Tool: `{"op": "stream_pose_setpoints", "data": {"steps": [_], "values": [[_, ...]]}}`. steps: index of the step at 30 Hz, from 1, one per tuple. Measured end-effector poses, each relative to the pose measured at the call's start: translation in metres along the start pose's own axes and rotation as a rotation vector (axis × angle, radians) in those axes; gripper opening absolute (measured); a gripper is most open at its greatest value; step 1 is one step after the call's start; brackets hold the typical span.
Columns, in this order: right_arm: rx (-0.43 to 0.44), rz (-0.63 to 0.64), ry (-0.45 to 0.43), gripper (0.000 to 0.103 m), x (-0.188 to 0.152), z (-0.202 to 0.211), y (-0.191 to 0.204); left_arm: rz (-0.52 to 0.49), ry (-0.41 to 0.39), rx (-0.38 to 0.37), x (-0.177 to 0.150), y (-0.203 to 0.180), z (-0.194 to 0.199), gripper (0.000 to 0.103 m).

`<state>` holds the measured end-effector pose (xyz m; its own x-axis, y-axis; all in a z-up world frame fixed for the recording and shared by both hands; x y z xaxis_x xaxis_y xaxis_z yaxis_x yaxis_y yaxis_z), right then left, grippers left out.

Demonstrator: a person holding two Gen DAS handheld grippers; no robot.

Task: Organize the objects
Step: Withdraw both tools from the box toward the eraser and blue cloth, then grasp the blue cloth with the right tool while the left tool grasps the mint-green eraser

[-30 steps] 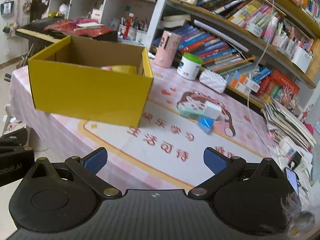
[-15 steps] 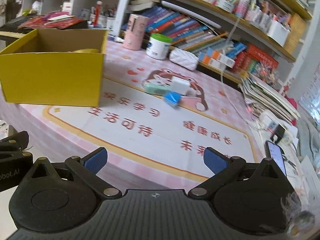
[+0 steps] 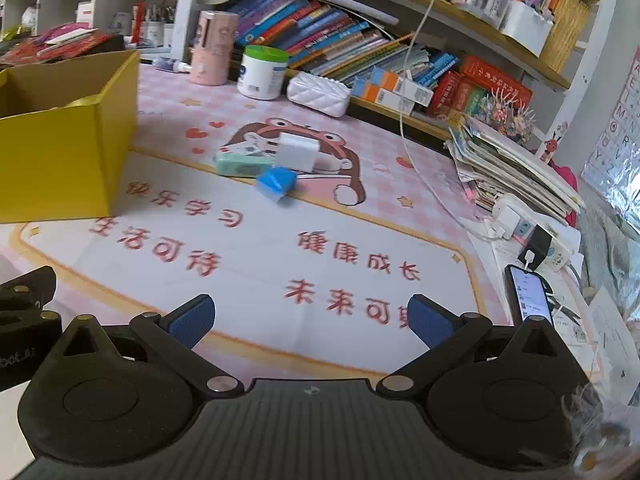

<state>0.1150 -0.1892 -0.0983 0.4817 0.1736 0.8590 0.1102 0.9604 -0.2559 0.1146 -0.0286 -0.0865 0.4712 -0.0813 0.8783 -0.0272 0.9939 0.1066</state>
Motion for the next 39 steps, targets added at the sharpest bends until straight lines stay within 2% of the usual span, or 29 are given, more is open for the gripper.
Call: {"op": "stream_pose_setpoints", "data": {"steps": [18, 28, 30, 39], "values": [[0.041, -0.013, -0.033, 0.103, 0.034, -0.088, -0.073, 0.048, -0.031, -0.034, 0.044, -0.081, -0.058, 0.097], [0.137, -0.069, -0.06, 0.101, 0.049, -0.122, -0.094, 0.065, -0.042, -0.001, 0.06, -0.104, -0.077, 0.097], [0.164, -0.076, -0.062, 0.099, 0.051, -0.128, -0.094, 0.068, -0.041, 0.009, 0.061, -0.106, -0.08, 0.097], [0.285, -0.124, -0.034, 0.077, 0.058, -0.153, -0.084, 0.055, -0.023, 0.032, 0.065, -0.111, -0.092, 0.095]]}}
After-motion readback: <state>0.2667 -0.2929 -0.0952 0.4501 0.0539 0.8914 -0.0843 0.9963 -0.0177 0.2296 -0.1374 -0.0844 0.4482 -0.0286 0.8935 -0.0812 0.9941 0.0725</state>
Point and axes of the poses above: each gripper's, at about its wrist camera, not at the fingertips, and z roughly against the way its jaws point, y to its left, x to its top, the point moved 9 cm from there along -z, roughly the way its jaws point, and after that the axes turned 15 degrees about -y, right-handed, at the moved point
